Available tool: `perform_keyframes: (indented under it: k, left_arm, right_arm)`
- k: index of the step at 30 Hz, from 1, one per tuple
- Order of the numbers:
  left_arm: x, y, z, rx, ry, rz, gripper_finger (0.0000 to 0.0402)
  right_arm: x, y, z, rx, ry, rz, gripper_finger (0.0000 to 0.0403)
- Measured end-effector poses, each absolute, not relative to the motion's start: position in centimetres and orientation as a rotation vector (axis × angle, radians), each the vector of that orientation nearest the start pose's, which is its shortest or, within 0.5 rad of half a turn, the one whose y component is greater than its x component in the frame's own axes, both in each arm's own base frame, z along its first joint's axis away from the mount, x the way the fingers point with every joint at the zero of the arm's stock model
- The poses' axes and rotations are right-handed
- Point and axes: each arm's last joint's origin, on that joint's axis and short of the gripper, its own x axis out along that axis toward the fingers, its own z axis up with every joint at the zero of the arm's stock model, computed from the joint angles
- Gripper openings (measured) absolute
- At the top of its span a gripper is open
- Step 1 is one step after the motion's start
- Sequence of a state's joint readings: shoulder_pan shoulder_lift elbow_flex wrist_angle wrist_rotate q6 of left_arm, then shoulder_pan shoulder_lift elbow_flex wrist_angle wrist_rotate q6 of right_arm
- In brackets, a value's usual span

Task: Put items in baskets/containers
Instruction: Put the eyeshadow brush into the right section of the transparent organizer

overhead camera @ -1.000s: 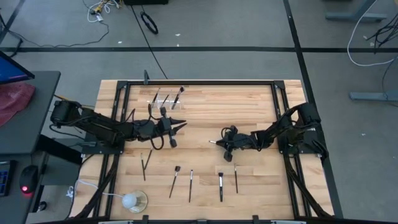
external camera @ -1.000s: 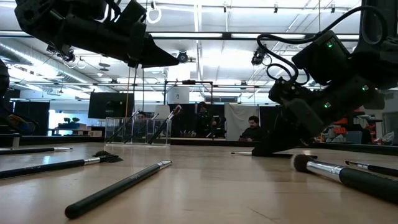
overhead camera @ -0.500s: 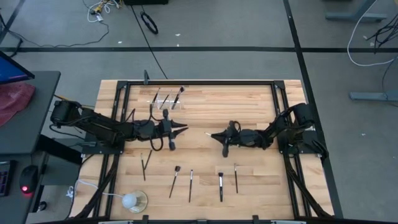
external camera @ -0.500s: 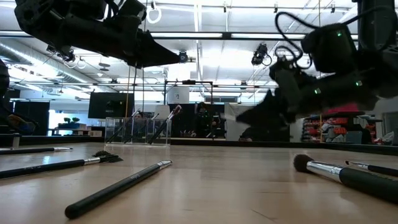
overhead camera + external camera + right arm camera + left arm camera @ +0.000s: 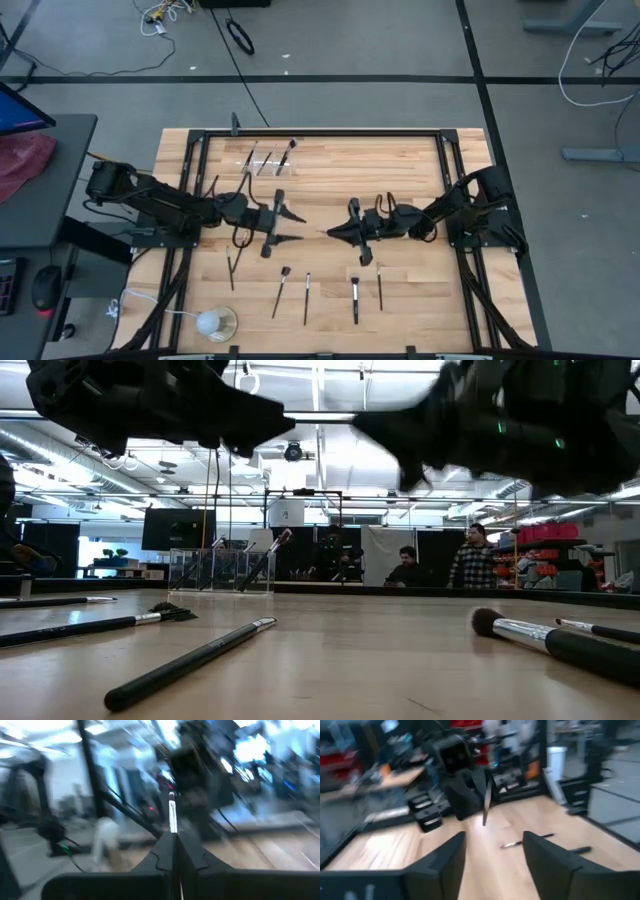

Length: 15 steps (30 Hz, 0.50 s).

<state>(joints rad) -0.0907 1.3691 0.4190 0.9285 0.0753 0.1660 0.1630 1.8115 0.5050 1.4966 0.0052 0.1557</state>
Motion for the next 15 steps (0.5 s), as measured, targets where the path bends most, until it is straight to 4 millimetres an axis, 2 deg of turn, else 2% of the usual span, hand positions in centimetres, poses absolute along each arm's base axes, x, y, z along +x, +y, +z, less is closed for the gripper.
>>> perform_keyframes:
  k: [3,6,15]
  left_arm:
    - [25.7,-3.2,19.3,0.218,-0.049,-0.221,0.0232]
    - [26.1,-4.0,19.7,0.252,-0.165,-0.252,0.0238]
    - [29.2,-5.5,21.7,0.263,-0.294,-0.248,0.0213]
  right_arm:
    - [30.7,5.5,17.1,0.144,-0.240,0.221,0.0008]
    - [31.6,5.9,18.3,0.121,-0.284,0.247,0.0009]
    - [32.5,6.1,19.2,0.105,-0.302,0.265,0.0010]
